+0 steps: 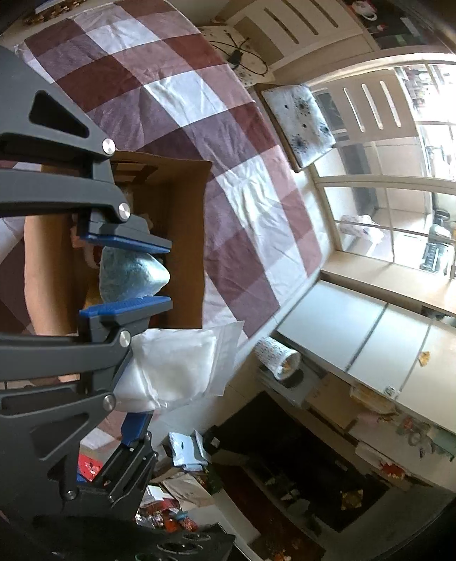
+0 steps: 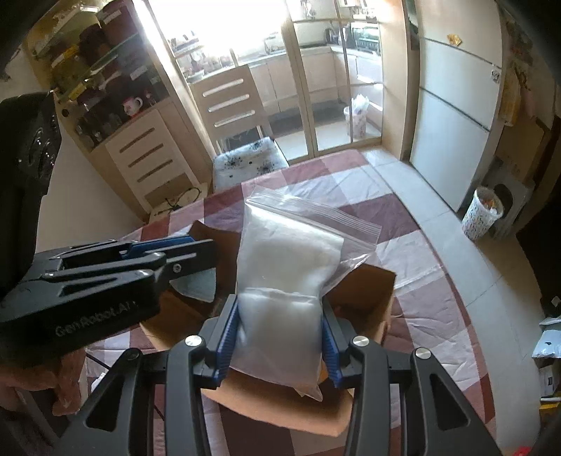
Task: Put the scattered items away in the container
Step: 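Lower the blue sponge and zip bag over the box opening with both tools, then lower the sponge with the left tool while the right tool lowers the zip bag, then open both, then withdraw both tools from the box toward the white cloth bag and plush toy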
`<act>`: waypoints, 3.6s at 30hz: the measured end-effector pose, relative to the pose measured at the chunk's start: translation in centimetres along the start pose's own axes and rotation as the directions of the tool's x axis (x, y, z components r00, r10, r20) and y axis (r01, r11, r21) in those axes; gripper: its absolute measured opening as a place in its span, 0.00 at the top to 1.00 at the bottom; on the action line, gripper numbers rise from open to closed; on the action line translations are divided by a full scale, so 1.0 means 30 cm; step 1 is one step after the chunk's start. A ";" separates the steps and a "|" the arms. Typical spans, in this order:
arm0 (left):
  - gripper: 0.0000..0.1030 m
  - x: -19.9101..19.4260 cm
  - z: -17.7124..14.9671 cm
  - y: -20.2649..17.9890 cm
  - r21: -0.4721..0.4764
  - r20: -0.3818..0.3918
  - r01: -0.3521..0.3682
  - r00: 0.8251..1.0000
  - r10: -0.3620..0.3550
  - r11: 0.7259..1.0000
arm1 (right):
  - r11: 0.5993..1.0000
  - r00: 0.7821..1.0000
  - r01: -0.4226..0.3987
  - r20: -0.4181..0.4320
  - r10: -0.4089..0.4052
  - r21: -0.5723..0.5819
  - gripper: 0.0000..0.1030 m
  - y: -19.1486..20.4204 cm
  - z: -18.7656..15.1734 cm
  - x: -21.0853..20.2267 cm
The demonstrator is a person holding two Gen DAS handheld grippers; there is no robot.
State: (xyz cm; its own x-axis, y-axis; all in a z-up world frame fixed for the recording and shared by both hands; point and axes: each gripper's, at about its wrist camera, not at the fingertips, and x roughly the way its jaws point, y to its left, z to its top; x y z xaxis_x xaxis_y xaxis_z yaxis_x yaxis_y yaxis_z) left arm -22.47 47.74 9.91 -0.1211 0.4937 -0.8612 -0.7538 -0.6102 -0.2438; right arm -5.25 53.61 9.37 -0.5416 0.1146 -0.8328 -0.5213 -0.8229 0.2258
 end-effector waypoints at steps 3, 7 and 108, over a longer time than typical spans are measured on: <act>0.75 0.041 -0.026 0.015 -0.001 -0.026 -0.012 1.000 0.012 1.000 | 1.000 1.000 -0.001 -0.028 0.001 -0.004 0.58 0.008 -0.018 0.042; 0.75 0.077 -0.059 0.027 0.008 -0.055 -0.026 0.998 0.026 1.000 | 1.000 0.998 -0.006 -0.062 0.005 -0.018 0.58 0.025 -0.042 0.083; 0.22 -0.095 -0.435 0.025 0.047 -0.168 -0.201 0.964 0.206 0.978 | 0.990 0.976 0.007 -0.213 -0.037 -0.140 0.43 0.080 -0.259 -0.113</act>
State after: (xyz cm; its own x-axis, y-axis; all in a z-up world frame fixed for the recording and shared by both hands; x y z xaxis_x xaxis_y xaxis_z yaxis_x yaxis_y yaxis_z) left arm -14.27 37.80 6.36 -0.1634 0.2460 -0.9554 -0.7435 -0.6672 -0.0446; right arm 0.45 46.92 8.82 -0.3691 0.0235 -0.9291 -0.4271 -0.8922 0.1470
